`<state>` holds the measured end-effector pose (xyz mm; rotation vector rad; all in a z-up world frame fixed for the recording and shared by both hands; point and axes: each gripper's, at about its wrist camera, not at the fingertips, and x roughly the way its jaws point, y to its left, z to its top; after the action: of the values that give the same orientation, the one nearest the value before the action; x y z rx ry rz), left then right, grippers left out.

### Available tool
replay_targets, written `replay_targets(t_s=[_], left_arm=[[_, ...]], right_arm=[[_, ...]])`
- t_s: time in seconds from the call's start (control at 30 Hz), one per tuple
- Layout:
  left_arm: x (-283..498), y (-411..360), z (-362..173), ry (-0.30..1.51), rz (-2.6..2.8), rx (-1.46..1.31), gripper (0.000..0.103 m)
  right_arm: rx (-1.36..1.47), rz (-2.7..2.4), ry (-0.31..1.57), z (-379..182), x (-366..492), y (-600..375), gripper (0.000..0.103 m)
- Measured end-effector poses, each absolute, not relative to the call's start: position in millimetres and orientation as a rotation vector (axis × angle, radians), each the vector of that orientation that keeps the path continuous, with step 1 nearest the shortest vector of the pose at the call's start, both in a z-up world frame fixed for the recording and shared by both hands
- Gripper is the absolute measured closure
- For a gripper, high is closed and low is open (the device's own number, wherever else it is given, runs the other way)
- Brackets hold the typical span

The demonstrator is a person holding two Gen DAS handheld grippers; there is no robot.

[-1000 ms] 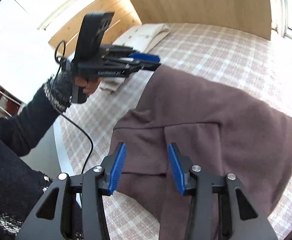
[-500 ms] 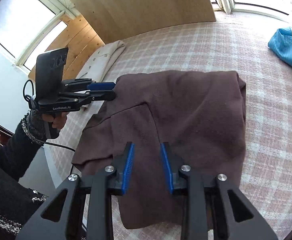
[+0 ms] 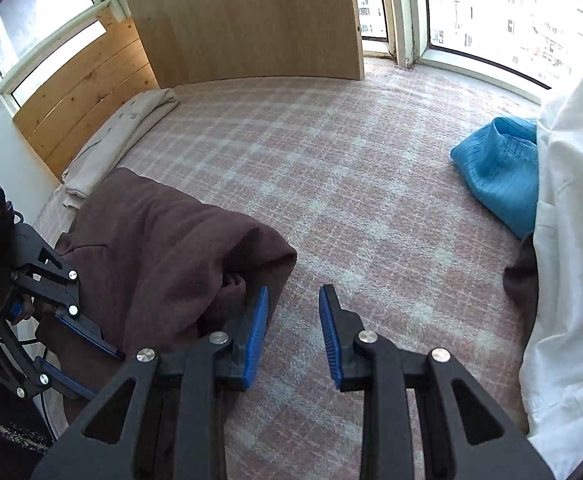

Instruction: Fold clothes

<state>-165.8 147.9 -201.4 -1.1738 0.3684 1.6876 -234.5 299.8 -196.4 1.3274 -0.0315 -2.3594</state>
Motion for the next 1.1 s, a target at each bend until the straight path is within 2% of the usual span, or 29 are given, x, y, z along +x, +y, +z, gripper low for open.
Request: replay_targets(t_s=[0.07, 0.23, 0.33, 0.37, 0.53, 0.63, 0.73, 0.87, 0.97, 1.07, 1.1], left_arm=[[-161.8, 154.9, -218.2, 0.37, 1.651, -1.218, 0.072], [-163.4, 151.0, -219.0, 0.313, 1.655, -1.261, 0.072], [-159.5, 151.3, -219.1, 0.318, 1.67, -1.252, 0.072], [-158.9, 150.9, -219.4, 0.31, 1.677, -1.251, 0.072], [-157.7, 146.5, -215.7, 0.279, 1.697, -1.254, 0.073], [-166.1, 123.2, -192.9, 0.184, 1.773, -1.237, 0.075], [-182.6, 84.0, -163.2, 0.106, 1.976, -1.173, 0.075], [-211.0, 30.1, -170.7, -0.05, 2.168, -1.194, 0.075], [-217.9, 12.9, -219.7, 0.057, 2.157, -1.298, 0.078], [-211.5, -1.5, -205.2, 0.025, 2.17, -1.301, 0.081], [-204.8, -3.5, -195.2, 0.042, 2.19, -1.28, 0.083]], right_arm=[[1.312, -2.344, -0.025, -196.7, -241.8, 296.6, 0.076], [1.285, -2.297, 0.004, -194.7, -257.6, 291.8, 0.077], [1.405, -2.346, -0.09, -209.3, -277.4, 312.3, 0.077], [1.414, -2.412, -0.088, -205.5, -277.2, 319.3, 0.085], [1.298, -2.456, -0.142, -159.5, -251.6, 325.5, 0.086], [1.208, -2.415, -0.091, -132.5, -229.3, 291.5, 0.086], [1.184, -2.348, -0.133, -132.7, -218.5, 258.6, 0.086], [1.341, -2.31, -0.065, -189.1, -213.5, 239.2, 0.086], [1.34, -2.312, -0.153, -181.1, -206.9, 252.5, 0.087], [1.368, -2.403, -0.156, -145.8, -195.6, 256.9, 0.086], [1.355, -2.426, -0.157, -135.7, -187.7, 254.8, 0.081]])
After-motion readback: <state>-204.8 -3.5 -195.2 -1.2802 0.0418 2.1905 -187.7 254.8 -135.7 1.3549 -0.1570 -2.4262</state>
